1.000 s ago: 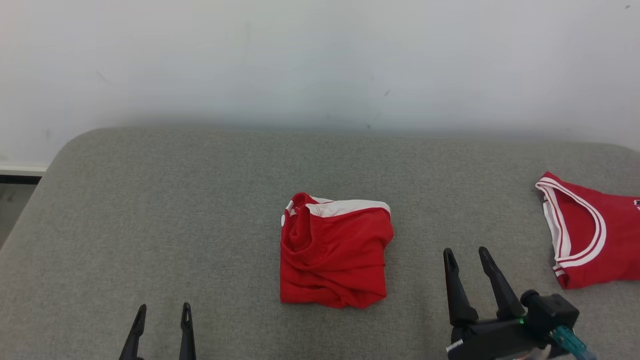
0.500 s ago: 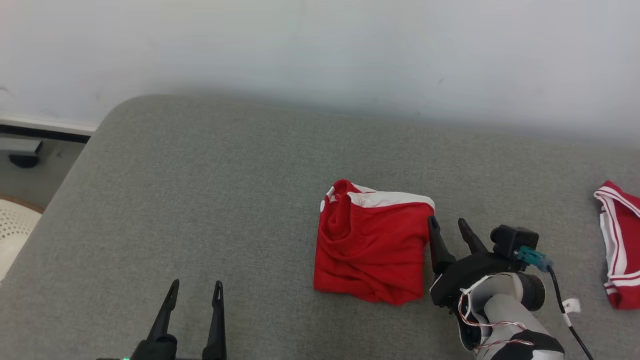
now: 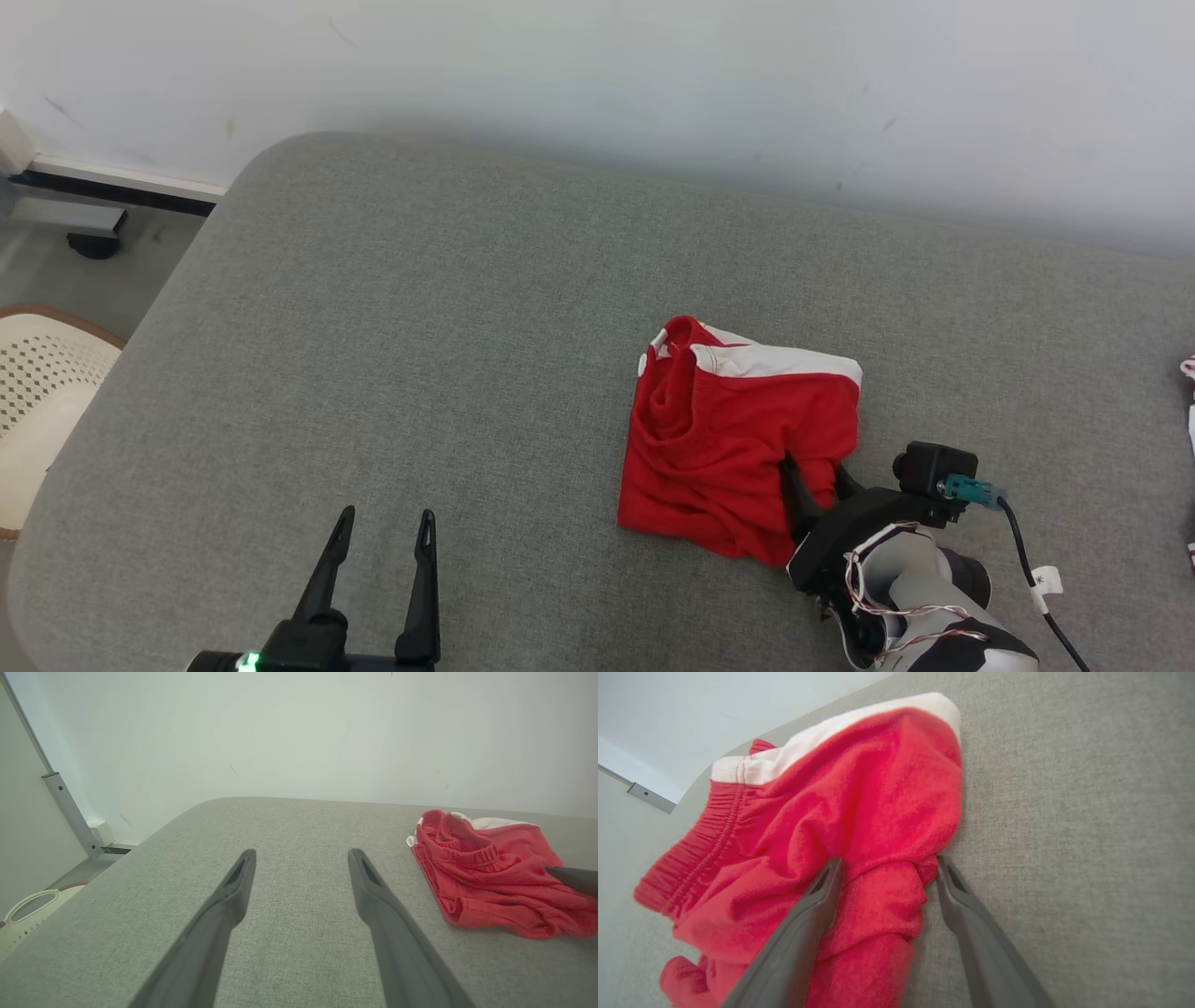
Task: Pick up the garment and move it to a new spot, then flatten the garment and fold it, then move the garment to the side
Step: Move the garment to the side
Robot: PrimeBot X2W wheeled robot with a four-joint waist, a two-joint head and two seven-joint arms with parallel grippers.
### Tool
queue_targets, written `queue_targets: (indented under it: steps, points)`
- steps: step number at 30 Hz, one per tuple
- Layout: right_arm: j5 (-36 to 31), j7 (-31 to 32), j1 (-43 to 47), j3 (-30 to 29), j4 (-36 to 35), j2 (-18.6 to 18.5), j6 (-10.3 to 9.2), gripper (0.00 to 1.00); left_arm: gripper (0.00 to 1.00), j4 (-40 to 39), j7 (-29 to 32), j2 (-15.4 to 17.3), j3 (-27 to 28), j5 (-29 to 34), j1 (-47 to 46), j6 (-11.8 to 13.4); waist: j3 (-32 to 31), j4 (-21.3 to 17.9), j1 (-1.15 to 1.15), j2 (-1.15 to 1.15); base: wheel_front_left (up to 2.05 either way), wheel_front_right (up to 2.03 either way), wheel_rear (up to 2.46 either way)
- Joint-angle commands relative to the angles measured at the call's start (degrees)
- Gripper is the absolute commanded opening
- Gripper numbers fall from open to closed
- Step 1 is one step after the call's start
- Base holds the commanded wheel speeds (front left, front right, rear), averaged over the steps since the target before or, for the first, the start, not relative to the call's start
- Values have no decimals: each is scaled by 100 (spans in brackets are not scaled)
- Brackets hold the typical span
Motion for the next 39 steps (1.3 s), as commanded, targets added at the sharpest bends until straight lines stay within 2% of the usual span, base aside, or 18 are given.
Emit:
queue_targets:
  steps: [1,2,3,4,7,11,12,17,21,29,39]
  points:
    - [194,124,111,149,63,10,5,100,100,19,-12,-3,-19,-26,-62,17,2,-7,-1,0,0,0,0]
    - [302,144,116,240,90,12,5,98,100,35,-12,-3,-25,-29,-73,13,-4,-4,-1,0,0,0,0]
    - [357,121,100,333,136,17,5,29,100,49,-12,-3,-30,-28,-83,4,-14,3,-1,0,0,0,0]
    - [345,80,78,450,181,19,5,0,100,65,-12,-2,-39,-20,-92,-3,-28,12,-1,0,0,0,0]
    - [141,-103,-60,789,259,14,5,0,100,72,-12,-2,-12,-9,-74,0,-69,-15,-1,0,0,0,0]
    - [-137,-232,-209,983,208,-70,5,0,100,34,-12,-3,89,-24,80,22,-93,-264,-1,0,0,0,0]
    - [-306,-242,-288,1035,58,-297,4,0,100,12,-12,-1,148,-43,123,31,-73,-435,-1,0,0,0,0]
    - [-819,-241,-275,1154,-601,-867,4,0,100,-41,-12,-2,250,-59,73,14,13,-902,-1,0,0,0,0]
    - [-1129,-242,-241,1471,-973,-1412,4,0,100,-69,-12,-2,306,-48,-8,-21,56,-1243,-1,0,0,0,0]
    - [-1042,-244,-572,1989,-1270,-2278,4,0,100,-156,-12,-2,469,23,-96,-70,279,-1844,-1,0,0,0,0]
    - [-788,-149,-1112,2399,-1162,-3073,4,0,100,-173,-12,0,597,150,-205,-145,457,-2088,-1,0,0,0,0]
